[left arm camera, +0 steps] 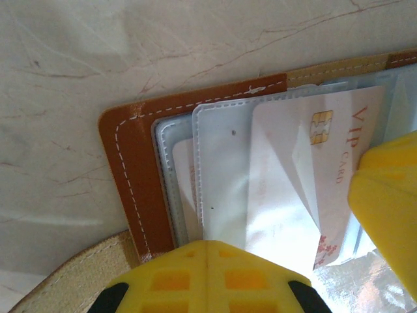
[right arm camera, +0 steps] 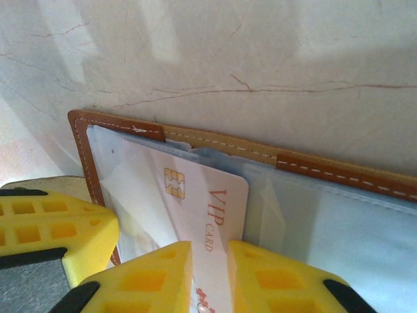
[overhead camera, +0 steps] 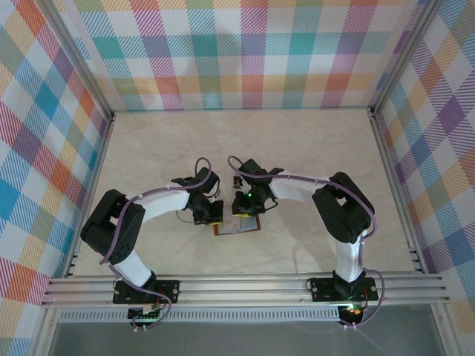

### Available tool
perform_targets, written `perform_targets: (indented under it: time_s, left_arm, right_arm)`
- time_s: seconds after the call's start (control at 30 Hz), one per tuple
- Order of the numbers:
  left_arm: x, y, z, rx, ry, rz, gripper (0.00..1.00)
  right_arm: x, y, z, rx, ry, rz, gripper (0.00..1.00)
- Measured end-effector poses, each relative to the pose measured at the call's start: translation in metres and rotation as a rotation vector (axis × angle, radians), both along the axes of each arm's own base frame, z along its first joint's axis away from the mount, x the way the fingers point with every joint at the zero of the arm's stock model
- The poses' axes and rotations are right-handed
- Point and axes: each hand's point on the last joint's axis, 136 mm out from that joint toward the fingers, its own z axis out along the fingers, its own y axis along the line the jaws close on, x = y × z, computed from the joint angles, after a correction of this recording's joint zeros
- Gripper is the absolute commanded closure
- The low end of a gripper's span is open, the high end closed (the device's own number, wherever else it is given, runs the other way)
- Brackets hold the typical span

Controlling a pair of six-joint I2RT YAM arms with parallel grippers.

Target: Take the credit cards out of the card holder

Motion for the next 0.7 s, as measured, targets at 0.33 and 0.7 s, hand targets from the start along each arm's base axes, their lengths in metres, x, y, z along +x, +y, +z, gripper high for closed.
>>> perform_targets:
  time_s: [0.33,0.7]
  left_arm:
    - [0.0,0.0,0.0,0.012,0.003,-0.005,0.97]
    - [0.0,0.0,-0.001,0.037,0.009,-0.01,0.97]
  right_arm:
    - [-0.004,-0.006,0.003,-0.006,-0.008,-0.004,0.74]
    - [-0.007,-0.011,-0.002,-0.014,0.007,-0.021,0.75]
